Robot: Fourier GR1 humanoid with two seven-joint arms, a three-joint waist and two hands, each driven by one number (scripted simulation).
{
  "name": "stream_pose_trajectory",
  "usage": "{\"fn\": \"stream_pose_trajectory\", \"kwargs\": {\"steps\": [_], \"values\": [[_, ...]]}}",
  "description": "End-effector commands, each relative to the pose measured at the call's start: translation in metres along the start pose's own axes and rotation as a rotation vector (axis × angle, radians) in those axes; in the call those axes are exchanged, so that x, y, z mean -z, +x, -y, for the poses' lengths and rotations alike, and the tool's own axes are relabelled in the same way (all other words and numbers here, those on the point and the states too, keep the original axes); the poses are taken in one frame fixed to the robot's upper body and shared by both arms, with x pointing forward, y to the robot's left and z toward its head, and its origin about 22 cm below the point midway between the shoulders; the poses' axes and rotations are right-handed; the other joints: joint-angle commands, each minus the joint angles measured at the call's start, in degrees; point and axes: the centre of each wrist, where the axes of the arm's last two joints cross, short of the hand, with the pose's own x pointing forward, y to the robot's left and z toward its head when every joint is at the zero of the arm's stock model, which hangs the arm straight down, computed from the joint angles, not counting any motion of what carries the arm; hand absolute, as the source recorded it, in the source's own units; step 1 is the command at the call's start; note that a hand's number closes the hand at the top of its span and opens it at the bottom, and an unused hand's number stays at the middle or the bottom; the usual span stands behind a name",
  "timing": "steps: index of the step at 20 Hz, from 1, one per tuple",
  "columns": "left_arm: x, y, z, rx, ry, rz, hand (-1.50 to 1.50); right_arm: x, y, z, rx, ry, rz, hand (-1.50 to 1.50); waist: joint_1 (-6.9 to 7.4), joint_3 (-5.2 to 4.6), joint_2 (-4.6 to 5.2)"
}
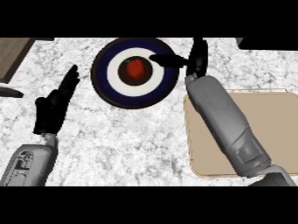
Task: Pick the bell pepper from the tray and place it in the plate
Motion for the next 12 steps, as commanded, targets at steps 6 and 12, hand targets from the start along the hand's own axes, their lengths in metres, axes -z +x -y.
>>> {"fn": "stream_pose_trajectory", "kwargs": {"steps": [6, 12], "values": [[-0.004, -0.005, -0.019, 0.011, 0.038, -0.020, 0.00, 0.000, -0.059, 0.094, 0.069, -0.020, -0.013, -1.50, -2.41, -0.03, -0.57], [-0.007, -0.003, -0.025, -0.004, 0.028, -0.034, 0.00, -0.018, -0.091, 0.130, 0.044, 0.000, 0.002, -1.50, -1.69, -0.03, -0.36]]}}
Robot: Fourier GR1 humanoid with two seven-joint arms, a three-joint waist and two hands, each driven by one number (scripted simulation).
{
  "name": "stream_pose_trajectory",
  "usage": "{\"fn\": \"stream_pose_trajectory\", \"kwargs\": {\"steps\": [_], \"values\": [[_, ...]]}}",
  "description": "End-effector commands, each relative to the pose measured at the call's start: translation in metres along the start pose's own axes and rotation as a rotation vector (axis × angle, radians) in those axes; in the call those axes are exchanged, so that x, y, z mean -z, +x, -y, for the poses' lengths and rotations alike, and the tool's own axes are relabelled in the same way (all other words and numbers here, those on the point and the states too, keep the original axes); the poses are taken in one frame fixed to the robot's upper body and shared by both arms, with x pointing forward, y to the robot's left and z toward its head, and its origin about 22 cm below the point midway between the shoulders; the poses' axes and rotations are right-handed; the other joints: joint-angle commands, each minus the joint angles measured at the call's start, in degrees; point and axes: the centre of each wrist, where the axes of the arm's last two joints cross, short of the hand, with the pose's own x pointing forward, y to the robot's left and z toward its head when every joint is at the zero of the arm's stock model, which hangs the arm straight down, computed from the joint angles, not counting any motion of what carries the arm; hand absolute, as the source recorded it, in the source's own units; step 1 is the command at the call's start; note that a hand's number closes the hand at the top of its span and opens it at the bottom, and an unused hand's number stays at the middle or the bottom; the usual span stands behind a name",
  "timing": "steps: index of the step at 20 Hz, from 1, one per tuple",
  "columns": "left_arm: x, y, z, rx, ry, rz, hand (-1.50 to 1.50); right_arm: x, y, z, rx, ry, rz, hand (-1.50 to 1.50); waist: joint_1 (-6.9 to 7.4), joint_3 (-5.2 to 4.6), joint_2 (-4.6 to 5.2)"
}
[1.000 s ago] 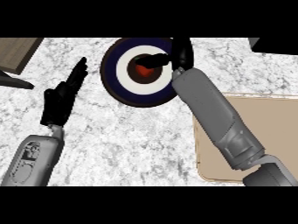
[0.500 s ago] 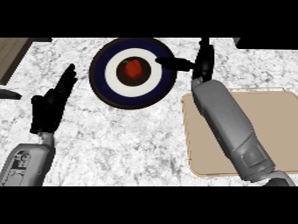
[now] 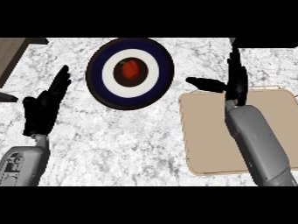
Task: Pick the bell pepper from the tray and place it in the plate
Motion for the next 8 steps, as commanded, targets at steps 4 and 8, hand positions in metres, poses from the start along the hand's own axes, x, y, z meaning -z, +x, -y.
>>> {"fn": "stream_pose_trajectory", "kwargs": {"steps": [4, 8], "values": [[0.010, 0.003, 0.005, -0.002, 0.010, 0.013, 0.00, 0.009, -0.012, 0.062, 0.027, 0.014, -0.009, -1.50, 0.23, 0.01, 0.11], [-0.006, 0.007, -0.001, 0.001, -0.009, 0.003, 0.00, 0.001, -0.026, 0.058, 0.014, 0.010, 0.003, -1.50, 0.44, 0.01, 0.09]]}}
